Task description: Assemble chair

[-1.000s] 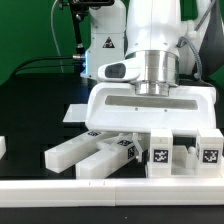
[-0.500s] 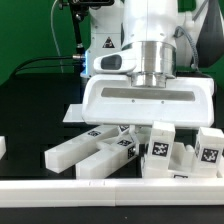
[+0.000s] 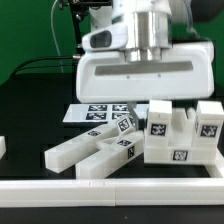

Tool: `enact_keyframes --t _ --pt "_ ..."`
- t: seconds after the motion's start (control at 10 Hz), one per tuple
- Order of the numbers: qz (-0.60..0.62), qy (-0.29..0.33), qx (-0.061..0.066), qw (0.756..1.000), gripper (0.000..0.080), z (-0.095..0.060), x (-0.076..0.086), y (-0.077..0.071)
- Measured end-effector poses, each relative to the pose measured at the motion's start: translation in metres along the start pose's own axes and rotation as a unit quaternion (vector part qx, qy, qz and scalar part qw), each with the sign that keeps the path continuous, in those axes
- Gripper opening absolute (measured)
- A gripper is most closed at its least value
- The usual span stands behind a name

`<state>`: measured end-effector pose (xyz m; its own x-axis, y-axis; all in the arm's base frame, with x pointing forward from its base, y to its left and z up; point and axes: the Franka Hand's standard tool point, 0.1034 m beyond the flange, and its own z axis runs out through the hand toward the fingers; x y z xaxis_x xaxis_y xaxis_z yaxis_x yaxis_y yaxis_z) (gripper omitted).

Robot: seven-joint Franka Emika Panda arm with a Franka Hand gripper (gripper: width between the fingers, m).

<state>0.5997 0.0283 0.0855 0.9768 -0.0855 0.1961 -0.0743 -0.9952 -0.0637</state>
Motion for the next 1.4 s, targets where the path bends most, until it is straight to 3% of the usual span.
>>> enact_keyframes --t 0.5,0.7,0.9,1.1,1.3,1.4 --pt "-0.006 -0.211 0.017 0.977 0.0028 -0.023 -0.009 0.012" --pt "-0.007 -0.27 0.011 0.963 0.0028 -0.011 0.0 0.01" --pt "0.0 -0.35 0.014 0.936 0.0028 -0.012 -0.014 0.012" --pt "0.02 -0.397 -0.001 0.918 0.0028 -0.004 -0.011 0.013" --pt "0.021 -0.424 -0.004 0.905 0.0028 -0.003 -0.007 0.014" --pt "0.033 -0.43 -0.015 0.902 0.0028 0.0 -0.007 0.011"
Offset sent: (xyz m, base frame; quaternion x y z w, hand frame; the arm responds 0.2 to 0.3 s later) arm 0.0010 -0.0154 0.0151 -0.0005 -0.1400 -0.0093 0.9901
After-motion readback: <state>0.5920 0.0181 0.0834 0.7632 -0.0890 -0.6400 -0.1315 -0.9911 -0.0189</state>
